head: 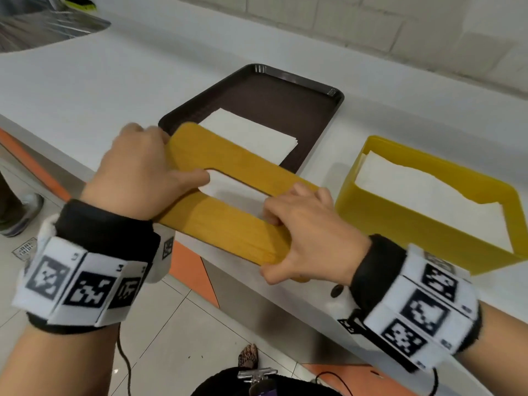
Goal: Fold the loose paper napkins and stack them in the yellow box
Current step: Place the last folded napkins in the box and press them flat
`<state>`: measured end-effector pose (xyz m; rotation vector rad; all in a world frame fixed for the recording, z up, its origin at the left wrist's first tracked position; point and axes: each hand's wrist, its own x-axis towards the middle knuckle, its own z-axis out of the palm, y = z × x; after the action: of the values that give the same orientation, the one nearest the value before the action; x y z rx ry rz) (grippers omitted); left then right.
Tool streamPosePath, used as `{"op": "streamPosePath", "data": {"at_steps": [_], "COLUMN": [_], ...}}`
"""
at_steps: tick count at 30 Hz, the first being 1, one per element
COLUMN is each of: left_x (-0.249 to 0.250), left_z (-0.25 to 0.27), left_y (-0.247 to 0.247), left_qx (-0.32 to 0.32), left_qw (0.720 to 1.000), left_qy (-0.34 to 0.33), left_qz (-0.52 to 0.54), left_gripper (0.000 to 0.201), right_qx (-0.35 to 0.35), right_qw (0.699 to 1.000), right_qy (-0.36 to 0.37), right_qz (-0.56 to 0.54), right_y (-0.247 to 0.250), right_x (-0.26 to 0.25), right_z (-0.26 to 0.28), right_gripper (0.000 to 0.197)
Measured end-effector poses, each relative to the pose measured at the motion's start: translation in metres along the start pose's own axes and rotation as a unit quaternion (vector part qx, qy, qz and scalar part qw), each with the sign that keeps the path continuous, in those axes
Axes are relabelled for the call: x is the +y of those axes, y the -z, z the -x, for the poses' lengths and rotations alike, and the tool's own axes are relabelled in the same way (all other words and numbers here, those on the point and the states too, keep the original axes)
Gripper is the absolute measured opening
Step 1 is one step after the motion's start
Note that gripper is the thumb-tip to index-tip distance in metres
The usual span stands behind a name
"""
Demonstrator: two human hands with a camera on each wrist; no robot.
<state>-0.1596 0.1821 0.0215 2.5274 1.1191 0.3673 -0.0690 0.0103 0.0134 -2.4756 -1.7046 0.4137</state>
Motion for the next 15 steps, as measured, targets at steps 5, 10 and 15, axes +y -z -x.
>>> {"op": "streamPosePath", "data": {"at_steps": [5, 10, 15], "left_x": [0.037, 0.083, 0.131], "left_z": [-0.008, -0.028, -0.05], "left_y": [0.022, 0.005, -0.027], "left_qx": [0.083, 0.029, -0.137], "left_qw": [0.988, 0.964, 0.912], "left_qy": [-0.098, -0.212, -0.364], "left_qz": [0.086, 0.156, 0.134], "left_gripper": [0.071, 0.077, 0.13], "right_qx": [0.09, 0.171, 0.154], "right_qw": [0.994, 0.977, 0.97], "right_qy": [-0.01, -0.046, -0.116], "right_qz": [0.067, 0.121, 0.146], "right_y": [0.038, 0.058, 0.07], "right_x": [0.011, 0.056, 0.108], "right_z": [0.027, 0.053, 0.086], "right_gripper": [0.044, 0.054, 0.061]}}
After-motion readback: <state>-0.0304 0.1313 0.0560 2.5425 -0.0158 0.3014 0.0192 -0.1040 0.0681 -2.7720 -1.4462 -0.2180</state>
